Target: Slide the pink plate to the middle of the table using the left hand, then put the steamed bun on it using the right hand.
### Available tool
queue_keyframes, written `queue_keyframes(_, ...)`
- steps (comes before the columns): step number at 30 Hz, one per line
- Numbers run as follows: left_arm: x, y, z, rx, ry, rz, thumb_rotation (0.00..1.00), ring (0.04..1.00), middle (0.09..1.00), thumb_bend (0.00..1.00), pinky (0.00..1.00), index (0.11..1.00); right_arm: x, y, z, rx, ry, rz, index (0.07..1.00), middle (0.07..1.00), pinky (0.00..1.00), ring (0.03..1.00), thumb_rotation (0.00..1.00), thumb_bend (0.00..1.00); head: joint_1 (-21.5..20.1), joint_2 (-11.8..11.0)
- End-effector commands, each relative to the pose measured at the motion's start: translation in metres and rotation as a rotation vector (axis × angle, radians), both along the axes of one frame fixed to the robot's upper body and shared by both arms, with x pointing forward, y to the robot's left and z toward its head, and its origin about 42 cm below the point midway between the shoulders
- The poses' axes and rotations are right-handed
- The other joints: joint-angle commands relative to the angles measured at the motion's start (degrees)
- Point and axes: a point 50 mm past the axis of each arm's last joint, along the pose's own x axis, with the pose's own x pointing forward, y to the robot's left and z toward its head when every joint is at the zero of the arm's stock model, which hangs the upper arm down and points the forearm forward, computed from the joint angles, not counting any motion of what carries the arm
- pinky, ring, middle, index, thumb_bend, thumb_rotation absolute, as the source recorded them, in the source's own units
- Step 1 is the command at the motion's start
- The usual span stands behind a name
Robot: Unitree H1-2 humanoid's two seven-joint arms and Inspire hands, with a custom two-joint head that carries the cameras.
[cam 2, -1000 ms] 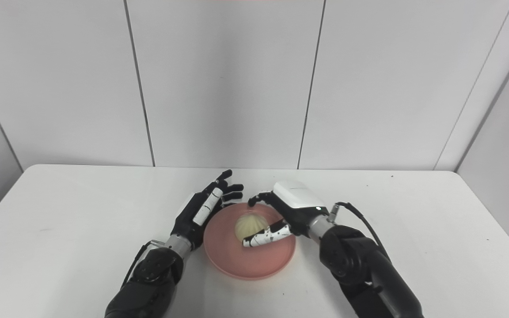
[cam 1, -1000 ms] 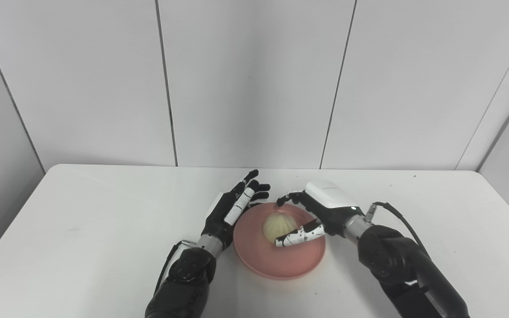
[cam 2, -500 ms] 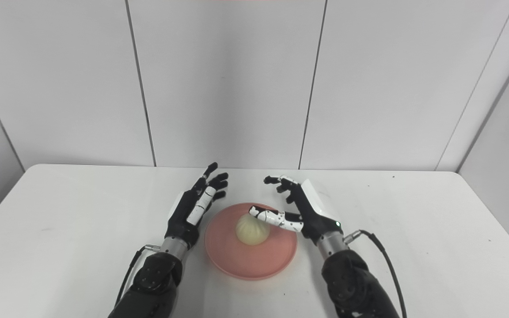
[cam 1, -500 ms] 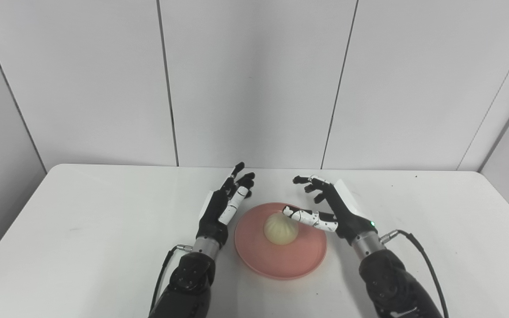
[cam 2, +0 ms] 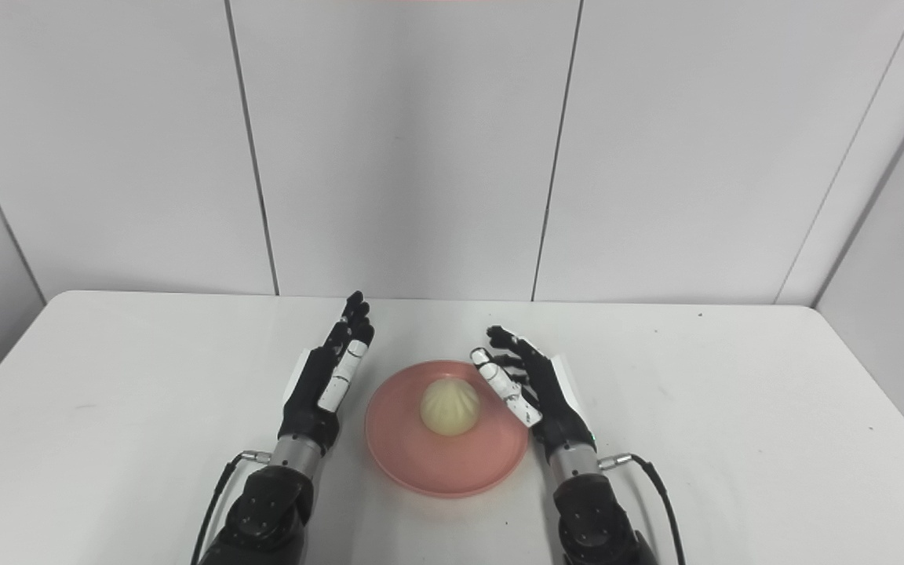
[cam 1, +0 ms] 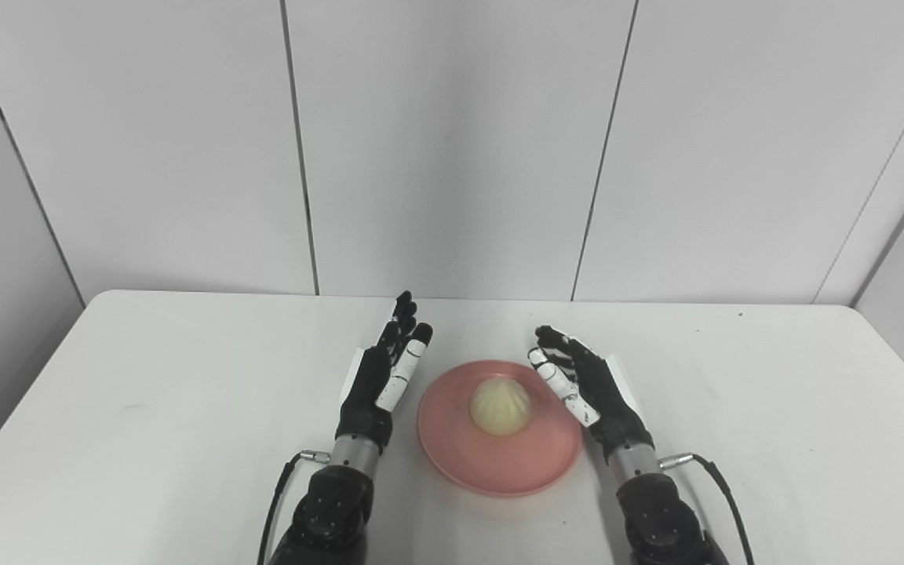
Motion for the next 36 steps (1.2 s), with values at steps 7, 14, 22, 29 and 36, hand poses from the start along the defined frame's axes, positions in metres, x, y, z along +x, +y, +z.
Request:
queue_keyframes(7, -0.003, -0.002, 0.003, -0.014, 0.061, -0.001, 0.85, 1.000, 1.000, 0.69, 1.00, 1.000, 0.004, 0.007, 0.006, 0.166, -0.021, 0.006, 0.810, 0.826, 0.69, 0.757, 0.95, 0.68, -0.20, 0.17)
queue_keyframes(14, -0.007, -0.007, 0.003, -0.107, 0.124, 0.017, 0.87, 1.000, 1.000, 0.72, 1.00, 1.000, -0.002, 0.003, -0.005, 0.195, -0.067, 0.000, 0.828, 0.843, 0.72, 0.789, 0.99, 0.68, -0.21, 0.32)
queue_keyframes(22, -0.012, -0.012, 0.005, -0.234, 0.167, 0.069, 0.87, 1.000, 1.000, 0.65, 1.00, 1.000, -0.006, -0.002, -0.019, 0.317, -0.151, -0.040, 0.879, 0.890, 0.85, 0.876, 1.00, 0.83, -0.44, 0.24)
queue_keyframes(29, -0.016, -0.016, 0.005, -0.248, 0.147, 0.101, 0.88, 1.000, 1.000, 0.62, 1.00, 1.000, -0.009, -0.003, -0.028, 0.344, -0.179, -0.068, 0.949, 0.955, 0.93, 0.936, 1.00, 0.85, -0.48, 0.26)
queue_keyframes(36, -0.016, -0.016, 0.004, -0.228, 0.142, 0.105, 0.88, 1.000, 1.000, 0.60, 1.00, 1.000, -0.009, -0.002, -0.031, 0.329, -0.201, -0.059, 0.995, 0.995, 0.98, 0.975, 1.00, 0.82, -0.57, 0.24)
